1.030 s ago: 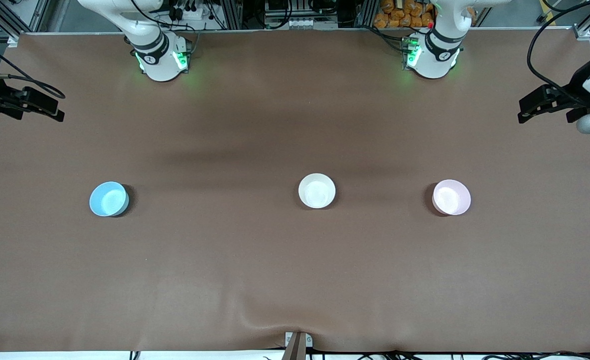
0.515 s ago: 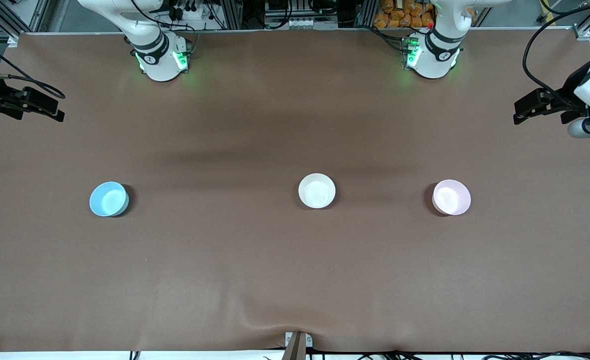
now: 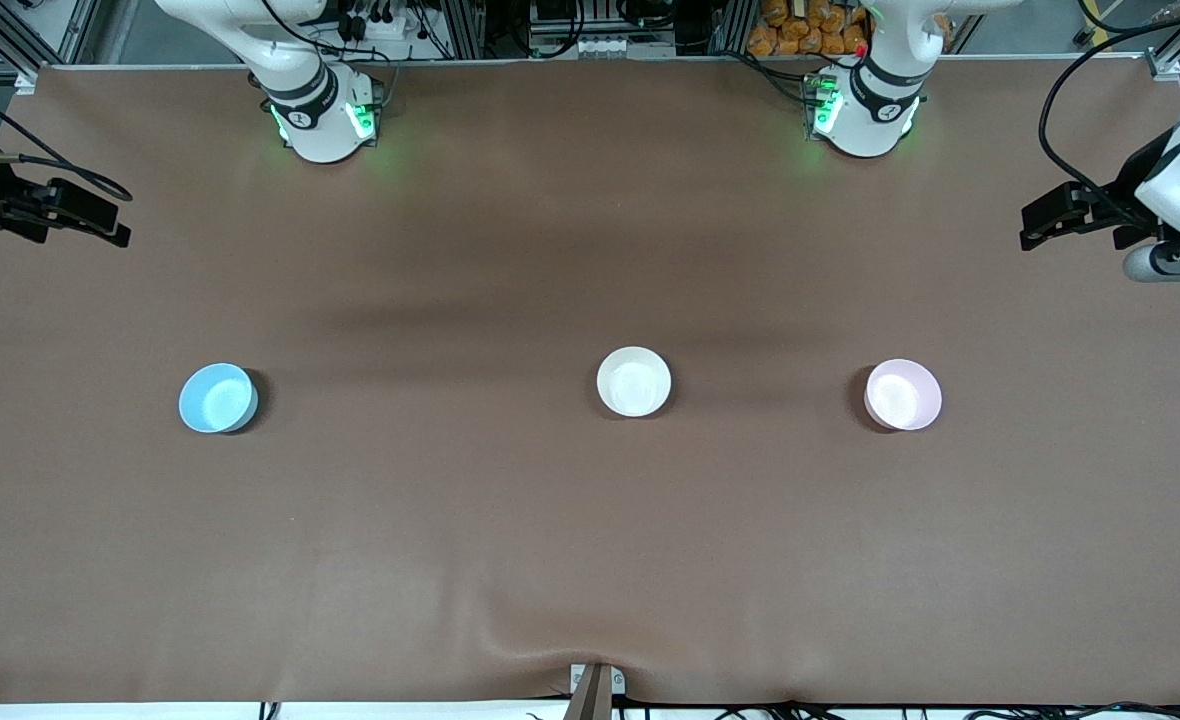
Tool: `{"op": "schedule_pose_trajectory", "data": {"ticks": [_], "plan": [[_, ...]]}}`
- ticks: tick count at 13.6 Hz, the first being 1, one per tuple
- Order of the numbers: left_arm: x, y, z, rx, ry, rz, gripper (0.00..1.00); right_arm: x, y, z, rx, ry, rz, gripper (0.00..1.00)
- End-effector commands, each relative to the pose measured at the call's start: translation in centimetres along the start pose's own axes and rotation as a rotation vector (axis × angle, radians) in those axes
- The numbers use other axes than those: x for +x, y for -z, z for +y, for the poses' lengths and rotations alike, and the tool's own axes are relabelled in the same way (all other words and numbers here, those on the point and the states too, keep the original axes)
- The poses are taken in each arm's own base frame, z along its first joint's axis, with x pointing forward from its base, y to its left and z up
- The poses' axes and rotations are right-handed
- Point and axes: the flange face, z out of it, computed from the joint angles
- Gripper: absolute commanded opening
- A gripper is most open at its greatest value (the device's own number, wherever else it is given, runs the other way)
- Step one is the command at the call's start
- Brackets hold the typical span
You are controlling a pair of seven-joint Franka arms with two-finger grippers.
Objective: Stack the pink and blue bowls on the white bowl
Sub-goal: 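Reach the left gripper down over the pink bowl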
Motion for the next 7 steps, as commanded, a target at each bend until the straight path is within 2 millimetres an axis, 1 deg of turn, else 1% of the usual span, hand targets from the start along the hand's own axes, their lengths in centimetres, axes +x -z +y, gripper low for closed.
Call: {"op": "schedule_pose_trajectory", "data": {"ticks": [1, 4, 6, 7], "plan": [[-0.1, -0.9, -0.1, 0.007, 0.001, 0.019, 1.0, 0.0, -0.1, -0.2, -0.013, -0.01, 0.007, 1.0], [0.3, -3.4, -0.1, 0.005, 0.002, 0.043, 1.0, 0.0, -0.1, -0.3, -0.013, -0.01, 0.007, 1.0], [0.0, -4.9, -0.9, 0.002, 0.018, 0.078, 1.0, 0.0, 0.0, -0.6, -0.014, -0.003, 0.01, 1.0], [0.0, -5.8, -0.9, 0.002, 0.018, 0.085, 1.0, 0.0, 0.0, -0.6, -0.014, -0.003, 0.01, 1.0]]}}
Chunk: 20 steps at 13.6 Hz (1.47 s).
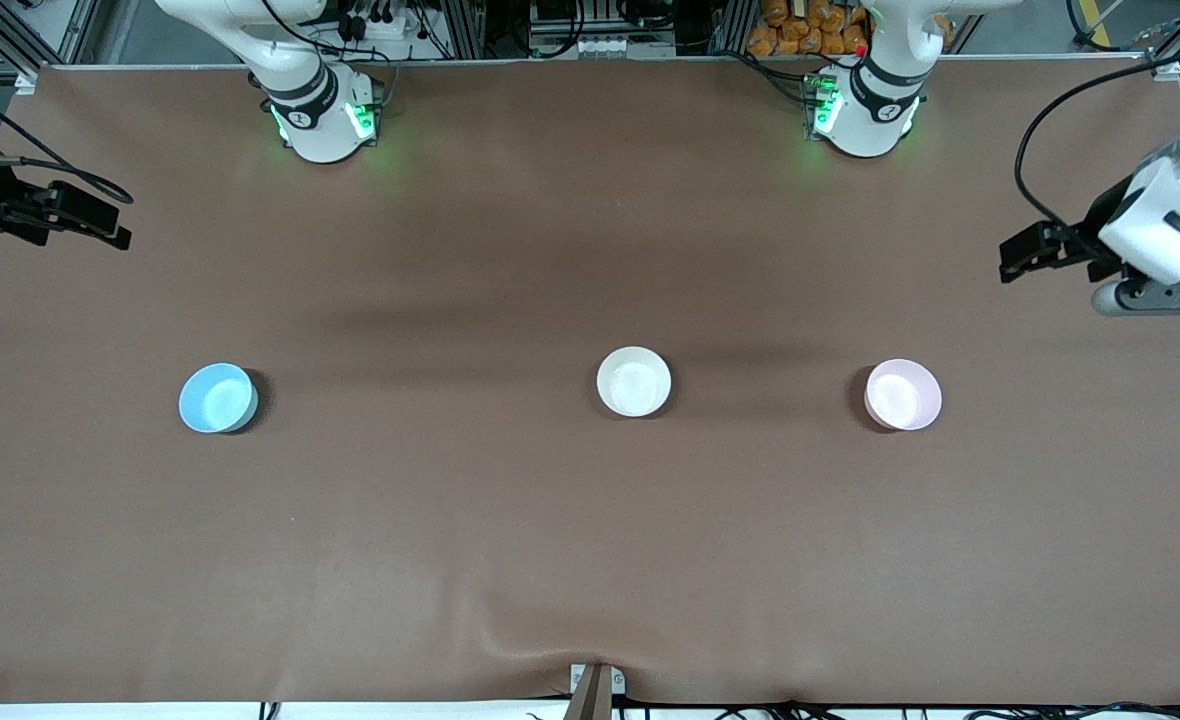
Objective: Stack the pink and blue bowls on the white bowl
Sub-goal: 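Reach the left gripper down over the pink bowl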
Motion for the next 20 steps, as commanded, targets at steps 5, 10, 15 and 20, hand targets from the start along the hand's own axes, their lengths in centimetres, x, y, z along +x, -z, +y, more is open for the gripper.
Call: {"op": "schedule_pose_trajectory", "data": {"ticks": [5, 10, 15, 20], "plan": [[-0.9, -7.0, -0.4, 0.0, 0.005, 0.066, 1.0, -0.2, -0.1, -0.8, -0.015, 0.001, -0.005, 1.0], [2.0, -16.7, -0.1, -0.017, -0.009, 0.133, 1.0, -0.2, -0.1, -0.9, -0.015, 0.001, 0.0, 1.0], [3.2, -22.5, -1.2, -0.026, 0.011, 0.146, 1.0, 0.0, -0.4, -1.0, -0.016, 0.002, -0.002, 1.0], [4.0, -26.3, -2.0, -0.035, 0.026, 0.177, 1.0, 0.0, -0.4, -1.3, -0.016, 0.007, -0.002, 1.0]]}}
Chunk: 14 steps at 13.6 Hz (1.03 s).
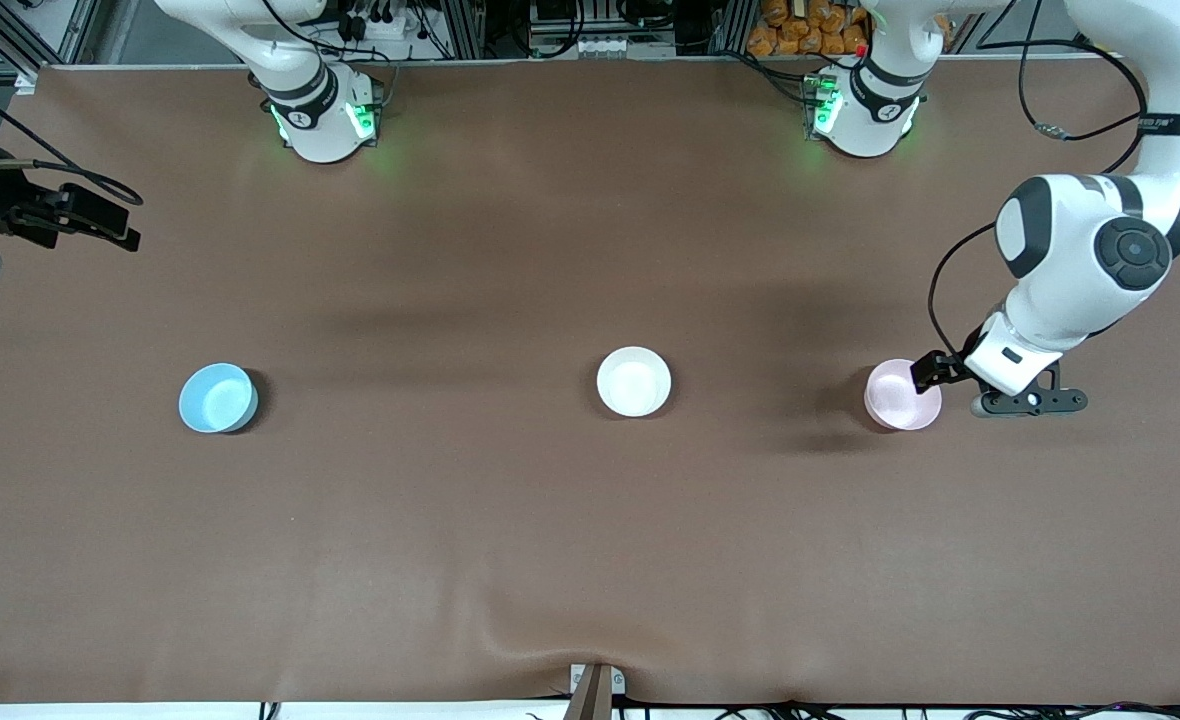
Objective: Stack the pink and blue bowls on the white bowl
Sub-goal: 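Reach the left gripper down over the pink bowl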
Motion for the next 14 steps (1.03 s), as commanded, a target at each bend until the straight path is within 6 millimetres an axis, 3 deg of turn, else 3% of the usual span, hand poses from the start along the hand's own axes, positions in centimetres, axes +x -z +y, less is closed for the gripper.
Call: {"op": "schedule_pose_trajectory", "data": {"ticks": [1, 10, 14], "plan": [[0.1, -2.0, -0.7, -0.005, 0.004, 0.027, 1.0, -0.1, 0.0, -0.5, -0.014, -0.007, 0.005, 1.0], [0.3, -5.8, -1.4, -0.015, 0.018, 0.085, 1.0, -0.1, 0.1, -0.6, -0.014, -0.005, 0.008, 1.0], [0.8, -6.3, -1.5, -0.017, 0.02, 0.086, 1.0, -0.1, 0.1, -0.6, -0.014, -0.005, 0.008, 1.0]]}}
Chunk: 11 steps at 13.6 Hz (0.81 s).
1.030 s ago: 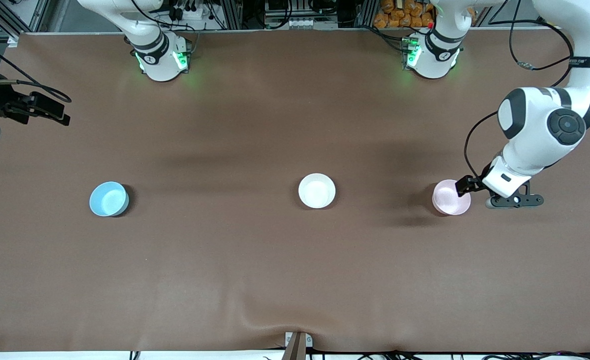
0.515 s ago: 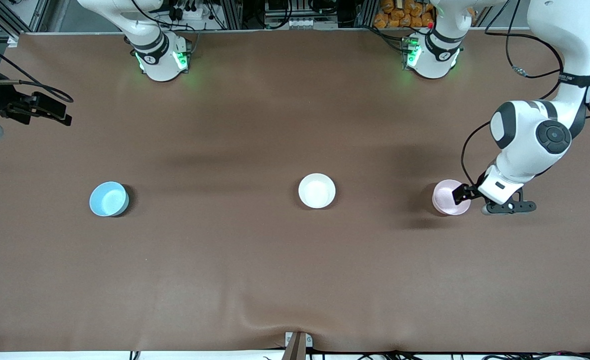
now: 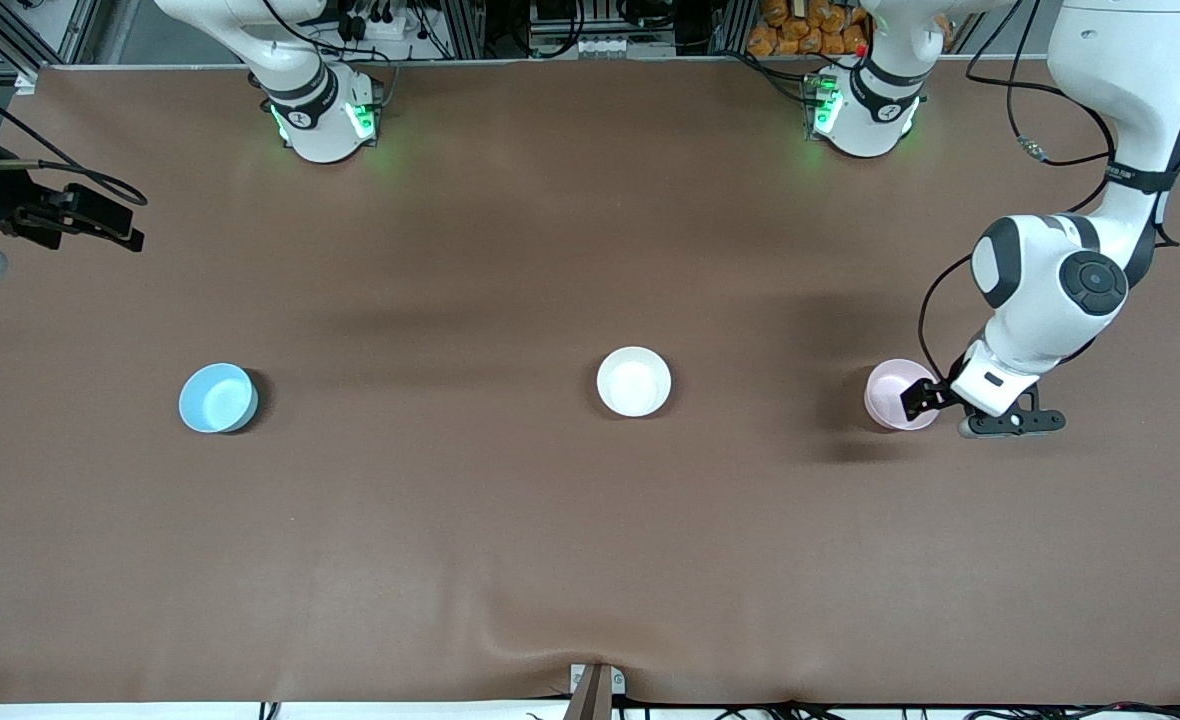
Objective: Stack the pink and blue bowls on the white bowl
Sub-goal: 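Reach the left gripper down over the pink bowl, then close the left gripper on the pink bowl's rim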
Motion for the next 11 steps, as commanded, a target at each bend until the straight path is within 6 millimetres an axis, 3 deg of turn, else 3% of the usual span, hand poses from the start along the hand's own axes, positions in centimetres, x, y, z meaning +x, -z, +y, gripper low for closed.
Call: {"op": "schedule_pose_trajectory", "data": {"ticks": [1, 11], "plan": [[0.6, -0.2, -0.3, -0.003, -0.001, 0.015, 1.0, -0.1, 0.1, -0.3, -0.014, -0.01, 0.005, 1.0], [1.1, -1.9, -0.5, -0.024, 0.034, -0.002, 1.0, 0.1, -0.4, -1.0, -0.016, 0.001, -0.003, 1.0]]}}
